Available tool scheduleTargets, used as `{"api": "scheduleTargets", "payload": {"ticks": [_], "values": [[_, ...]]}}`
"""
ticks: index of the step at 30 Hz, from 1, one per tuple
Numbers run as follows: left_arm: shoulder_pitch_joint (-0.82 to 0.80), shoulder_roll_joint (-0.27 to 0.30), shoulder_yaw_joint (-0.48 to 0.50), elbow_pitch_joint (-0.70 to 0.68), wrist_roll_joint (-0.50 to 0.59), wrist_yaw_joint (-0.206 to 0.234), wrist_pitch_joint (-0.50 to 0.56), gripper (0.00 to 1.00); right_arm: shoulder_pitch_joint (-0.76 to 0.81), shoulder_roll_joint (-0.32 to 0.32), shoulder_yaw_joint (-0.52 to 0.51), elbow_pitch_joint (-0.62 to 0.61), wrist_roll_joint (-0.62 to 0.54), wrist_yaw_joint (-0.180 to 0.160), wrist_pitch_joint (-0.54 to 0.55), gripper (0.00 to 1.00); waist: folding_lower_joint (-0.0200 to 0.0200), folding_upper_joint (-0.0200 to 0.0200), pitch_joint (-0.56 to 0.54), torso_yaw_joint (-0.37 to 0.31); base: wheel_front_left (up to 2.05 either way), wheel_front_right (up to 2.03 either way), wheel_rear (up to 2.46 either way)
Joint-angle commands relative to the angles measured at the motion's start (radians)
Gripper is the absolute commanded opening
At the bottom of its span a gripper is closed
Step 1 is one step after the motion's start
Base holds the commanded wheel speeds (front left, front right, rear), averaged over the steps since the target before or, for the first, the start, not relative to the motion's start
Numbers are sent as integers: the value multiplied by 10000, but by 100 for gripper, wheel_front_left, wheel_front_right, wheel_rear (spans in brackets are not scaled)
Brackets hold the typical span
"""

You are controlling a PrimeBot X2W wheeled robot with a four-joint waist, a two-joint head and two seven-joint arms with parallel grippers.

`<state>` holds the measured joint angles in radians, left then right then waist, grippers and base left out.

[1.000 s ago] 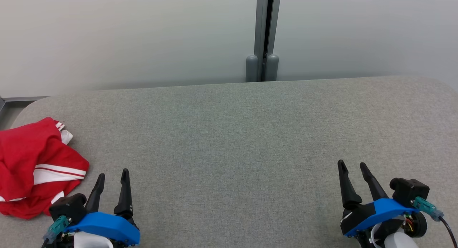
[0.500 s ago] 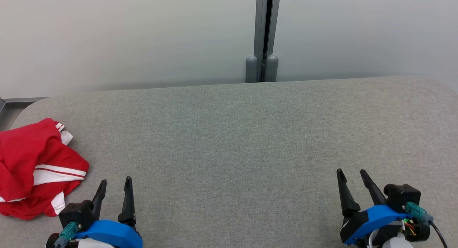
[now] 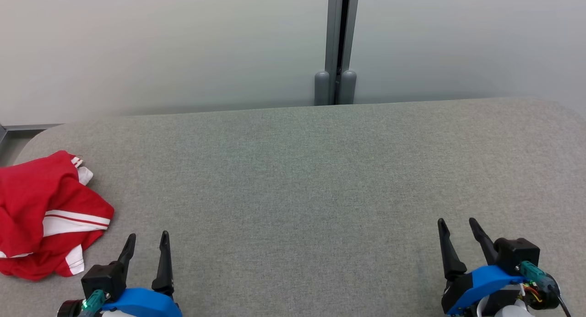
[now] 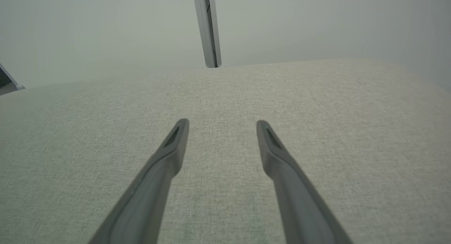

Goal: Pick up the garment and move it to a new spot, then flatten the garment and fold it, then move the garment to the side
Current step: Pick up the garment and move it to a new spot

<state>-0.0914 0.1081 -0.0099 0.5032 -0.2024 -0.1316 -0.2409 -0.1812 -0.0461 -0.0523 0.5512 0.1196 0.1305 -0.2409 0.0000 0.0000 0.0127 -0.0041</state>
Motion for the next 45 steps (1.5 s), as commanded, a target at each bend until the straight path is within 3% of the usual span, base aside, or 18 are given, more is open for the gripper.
{"api": "scheduleTargets", "payload": {"ticks": [1,15,24,38,45], "values": [[-7,-12,81,2,235,16,-94,100,-18,-68,-79,47,-213,4,-97,100,0,0,5,2,0,0,0],[30,-74,129,123,852,17,-255,100,-19,-69,-428,226,-911,4,-261,100,0,0,36,26,0,0,0],[25,24,171,190,676,17,-248,100,-8,-65,-281,284,-871,4,-255,100,0,0,269,777,0,0,0],[-122,140,878,549,407,17,-246,100,-474,-64,651,493,-529,4,-252,100,0,0,757,3789,0,0,0],[30,92,1348,701,359,17,-246,100,-753,-70,1190,683,-389,3,-251,100,0,0,879,4779,0,0,0]]}}
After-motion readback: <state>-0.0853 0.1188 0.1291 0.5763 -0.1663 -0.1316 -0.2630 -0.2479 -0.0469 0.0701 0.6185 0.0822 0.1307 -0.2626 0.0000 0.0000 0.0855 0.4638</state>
